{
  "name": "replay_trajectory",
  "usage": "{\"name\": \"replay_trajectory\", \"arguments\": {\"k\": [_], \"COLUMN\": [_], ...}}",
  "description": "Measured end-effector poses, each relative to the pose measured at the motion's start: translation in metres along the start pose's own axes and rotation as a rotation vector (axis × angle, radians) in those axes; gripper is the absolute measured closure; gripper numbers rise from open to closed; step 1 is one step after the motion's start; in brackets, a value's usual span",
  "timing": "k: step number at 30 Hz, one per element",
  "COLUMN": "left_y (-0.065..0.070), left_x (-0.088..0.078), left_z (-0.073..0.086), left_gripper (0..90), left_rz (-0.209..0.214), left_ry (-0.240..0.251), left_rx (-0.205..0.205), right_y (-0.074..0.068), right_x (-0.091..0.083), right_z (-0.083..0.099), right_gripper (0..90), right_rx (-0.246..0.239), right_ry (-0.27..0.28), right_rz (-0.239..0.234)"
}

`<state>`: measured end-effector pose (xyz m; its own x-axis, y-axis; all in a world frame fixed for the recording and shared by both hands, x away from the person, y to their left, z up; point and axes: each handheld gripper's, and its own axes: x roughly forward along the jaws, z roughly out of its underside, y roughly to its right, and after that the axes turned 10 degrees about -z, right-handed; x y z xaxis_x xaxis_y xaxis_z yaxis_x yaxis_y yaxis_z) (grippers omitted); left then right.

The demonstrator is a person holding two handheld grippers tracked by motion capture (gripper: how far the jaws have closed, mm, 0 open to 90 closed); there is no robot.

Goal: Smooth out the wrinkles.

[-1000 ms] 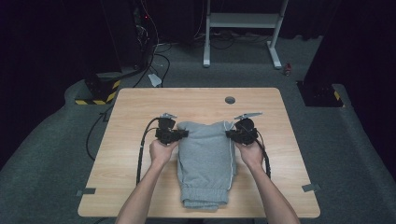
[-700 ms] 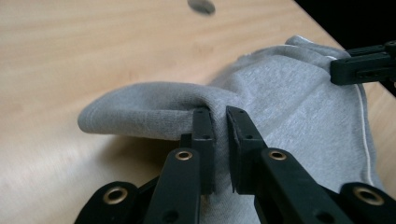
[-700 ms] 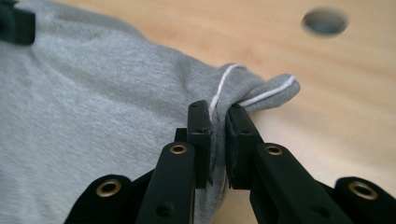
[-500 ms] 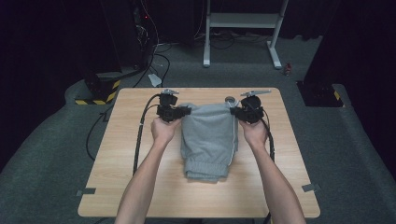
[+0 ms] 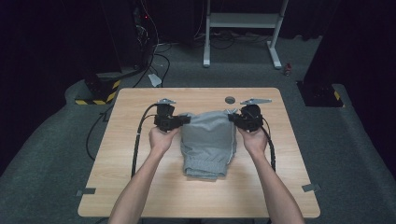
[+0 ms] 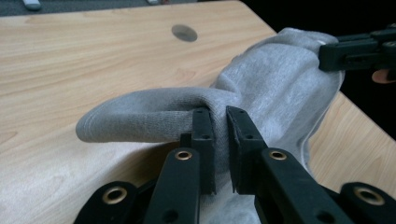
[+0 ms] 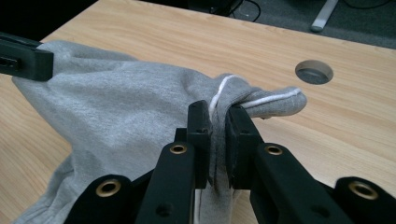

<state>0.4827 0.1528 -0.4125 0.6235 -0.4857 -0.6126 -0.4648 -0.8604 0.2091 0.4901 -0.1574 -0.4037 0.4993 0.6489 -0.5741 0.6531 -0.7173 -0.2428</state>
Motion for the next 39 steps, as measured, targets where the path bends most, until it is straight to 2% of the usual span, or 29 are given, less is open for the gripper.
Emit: {"name": "replay_trajectory", "arguments": {"k": [3,4,7,8,9,10,11,14,17,18,21,24,28,30,32,39], "left_y": [-0.002,-0.004,-0.009,-0.011,-0.014,-0.014,-0.017,-0.017,-0.010,-0.008,-0.002,-0.001,0.000,0.003,0.005,0.009], "left_x": [0.003,0.005,0.007,0.007,0.006,0.006,0.002,-0.007,-0.016,-0.017,-0.019,-0.017,-0.019,-0.021,-0.024,-0.029], "left_z": [0.001,0.000,-0.006,-0.008,-0.012,-0.012,-0.017,-0.023,-0.022,-0.019,-0.006,0.007,0.018,0.023,0.029,0.053], "left_gripper": [82.2,82.2,82.2,82.3,82.3,82.3,82.3,82.3,82.3,82.3,82.3,82.2,82.2,82.2,82.1,82.2], "left_rz": [-0.008,-0.019,-0.039,-0.048,-0.057,-0.057,-0.064,-0.059,-0.051,-0.047,-0.021,-0.031,-0.033,-0.049,-0.047,-0.030], "left_ry": [-0.018,-0.030,-0.036,-0.034,-0.035,-0.035,-0.021,0.018,0.040,0.041,0.052,0.032,0.032,0.029,0.028,0.029], "left_rx": [0.006,0.013,-0.002,0.002,-0.011,-0.011,-0.021,-0.027,0.013,0.028,0.025,0.033,0.039,0.070,0.090,0.100], "right_y": [0.001,0.002,0.007,0.007,0.005,0.005,0.000,-0.005,-0.010,-0.012,-0.017,-0.022,-0.024,-0.025,-0.027,-0.039], "right_x": [0.004,0.008,0.021,0.025,0.028,0.028,0.029,0.024,0.016,0.015,0.012,0.011,0.011,0.009,0.006,-0.004], "right_z": [0.001,-0.001,-0.013,-0.020,-0.026,-0.026,-0.041,-0.051,-0.053,-0.051,-0.040,-0.024,-0.008,0.000,0.008,0.028], "right_gripper": [81.7,81.7,81.8,81.8,81.8,81.8,81.8,81.8,81.8,81.8,81.6,81.6,81.5,81.5,81.5,81.4], "right_rx": [0.003,0.023,0.050,0.038,0.032,0.032,0.007,-0.024,-0.047,-0.062,-0.098,-0.112,-0.107,-0.100,-0.102,-0.125], "right_ry": [-0.015,-0.030,-0.056,-0.064,-0.070,-0.070,-0.067,-0.046,-0.019,-0.023,-0.026,-0.021,-0.018,-0.015,-0.003,0.009], "right_rz": [0.000,0.002,0.020,0.033,0.040,0.040,0.052,0.061,0.057,0.058,0.063,0.048,0.025,0.005,-0.012,-0.047]}}
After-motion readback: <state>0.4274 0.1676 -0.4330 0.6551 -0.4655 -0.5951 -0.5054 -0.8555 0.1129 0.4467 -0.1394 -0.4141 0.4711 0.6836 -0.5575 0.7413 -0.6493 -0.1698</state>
